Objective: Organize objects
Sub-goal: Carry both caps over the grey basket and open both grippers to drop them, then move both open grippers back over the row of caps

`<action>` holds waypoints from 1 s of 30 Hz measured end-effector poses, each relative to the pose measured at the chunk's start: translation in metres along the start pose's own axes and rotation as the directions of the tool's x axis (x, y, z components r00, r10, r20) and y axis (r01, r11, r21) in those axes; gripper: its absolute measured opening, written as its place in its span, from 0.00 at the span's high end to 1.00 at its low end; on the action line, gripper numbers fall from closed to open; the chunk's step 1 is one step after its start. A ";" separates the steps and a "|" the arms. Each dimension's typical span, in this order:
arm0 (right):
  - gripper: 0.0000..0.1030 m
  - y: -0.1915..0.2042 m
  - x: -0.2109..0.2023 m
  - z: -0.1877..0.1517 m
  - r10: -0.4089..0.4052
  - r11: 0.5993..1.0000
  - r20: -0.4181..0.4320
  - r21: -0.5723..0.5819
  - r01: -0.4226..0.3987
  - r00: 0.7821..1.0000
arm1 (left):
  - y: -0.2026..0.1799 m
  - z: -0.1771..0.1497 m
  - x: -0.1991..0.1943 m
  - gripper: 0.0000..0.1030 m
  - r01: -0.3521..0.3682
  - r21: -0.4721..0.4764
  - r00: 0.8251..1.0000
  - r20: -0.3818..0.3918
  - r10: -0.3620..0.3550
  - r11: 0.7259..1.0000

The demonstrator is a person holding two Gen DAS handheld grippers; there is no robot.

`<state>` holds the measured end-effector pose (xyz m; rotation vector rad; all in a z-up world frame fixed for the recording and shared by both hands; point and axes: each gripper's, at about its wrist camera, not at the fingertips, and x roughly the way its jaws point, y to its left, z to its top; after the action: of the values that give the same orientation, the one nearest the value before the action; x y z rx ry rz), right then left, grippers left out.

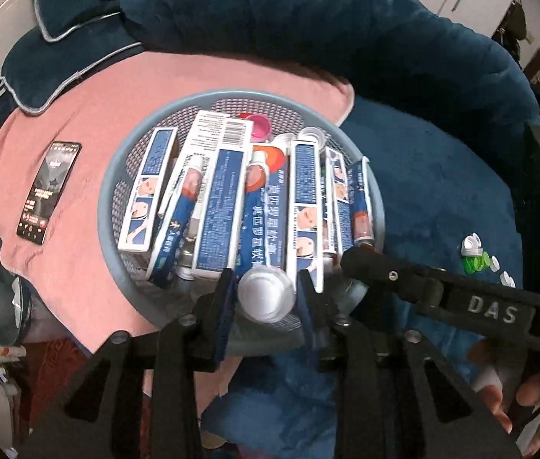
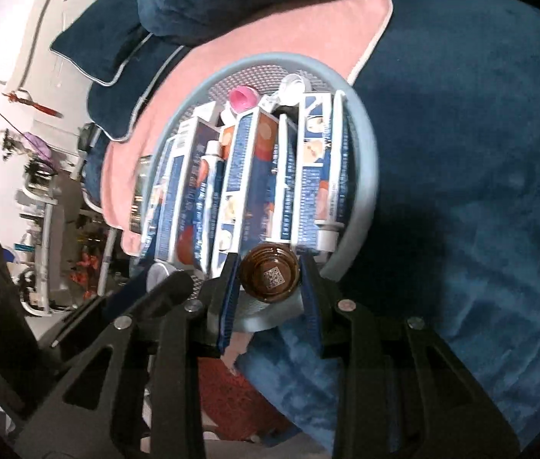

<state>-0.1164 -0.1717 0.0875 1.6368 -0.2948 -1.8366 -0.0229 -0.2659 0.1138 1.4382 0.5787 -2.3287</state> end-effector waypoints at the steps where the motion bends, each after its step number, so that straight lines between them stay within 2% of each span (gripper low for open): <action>1: 0.69 0.001 0.001 0.000 0.020 1.000 0.000 0.003 -0.020 1.000 | 0.003 0.000 0.001 0.46 -0.008 -0.015 1.000 -0.008 0.008 1.000; 2: 0.69 0.001 0.001 0.000 0.033 0.999 -0.002 0.002 -0.033 0.999 | 0.006 0.002 0.002 0.42 -0.006 -0.017 1.000 -0.010 0.006 1.000; 4: 0.66 0.003 0.001 -0.001 0.035 0.999 -0.005 -0.007 -0.035 0.999 | 0.011 0.003 0.002 0.41 -0.004 -0.024 1.000 -0.011 0.004 1.000; 6: 0.50 0.003 -0.001 -0.002 0.017 1.000 0.011 -0.018 -0.017 1.000 | 0.015 0.004 0.000 0.40 -0.005 -0.033 1.000 0.002 0.005 0.999; 7: 0.44 0.003 -0.002 -0.003 0.014 1.000 0.019 -0.020 -0.014 1.000 | 0.016 0.005 -0.002 0.36 -0.007 -0.040 1.000 0.010 0.008 0.999; 8: 0.33 0.001 -0.005 -0.003 0.020 1.000 0.027 -0.017 -0.020 0.999 | 0.017 0.006 -0.003 0.30 -0.011 -0.046 1.000 0.015 0.011 0.999; 9: 0.27 -0.001 -0.008 -0.003 0.032 0.999 0.037 -0.010 -0.032 0.999 | 0.017 0.006 -0.004 0.29 -0.014 -0.049 1.000 0.022 0.015 0.999; 11: 0.26 -0.003 -0.011 -0.003 0.031 1.000 0.051 -0.001 -0.031 0.998 | 0.016 0.007 -0.007 0.29 -0.027 -0.047 0.999 0.037 0.029 0.999; 14: 0.25 -0.004 -0.017 -0.005 -0.018 1.000 0.063 -0.019 0.020 0.998 | 0.010 0.008 -0.009 0.29 -0.069 -0.022 0.996 0.053 0.070 0.997; 17: 0.16 -0.006 -0.022 -0.007 -0.081 0.996 0.073 -0.041 0.084 0.994 | 0.001 0.008 -0.007 0.26 -0.106 0.020 0.993 0.049 0.105 0.994; 18: 0.12 -0.006 -0.023 -0.007 -0.100 0.993 0.080 -0.048 0.104 0.992 | -0.003 0.008 -0.006 0.24 -0.116 0.034 0.992 0.049 0.114 0.993; 20: 0.08 -0.011 -0.030 -0.008 -0.126 0.990 0.094 -0.054 0.131 0.988 | -0.013 0.007 -0.006 0.13 -0.137 0.067 0.990 0.054 0.134 0.988; 23: 0.04 -0.020 -0.041 -0.009 -0.140 0.988 0.120 -0.048 0.146 0.983 | -0.023 0.007 -0.006 0.05 -0.151 0.105 0.987 0.067 0.145 0.983; 25: 0.00 -0.027 -0.048 -0.011 -0.147 0.987 0.133 -0.040 0.154 0.980 | -0.031 0.007 -0.005 0.03 -0.155 0.124 0.987 0.066 0.148 0.980; 30: 0.00 -0.048 -0.063 -0.018 -0.180 0.983 0.143 -0.020 0.185 0.973 | -0.053 0.004 -0.005 0.01 -0.151 0.171 0.988 0.066 0.142 0.973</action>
<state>-0.1141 -0.0933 0.1074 1.5587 -0.1780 -2.0888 -0.0494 -0.2220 0.1283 1.4361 0.2472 -2.3399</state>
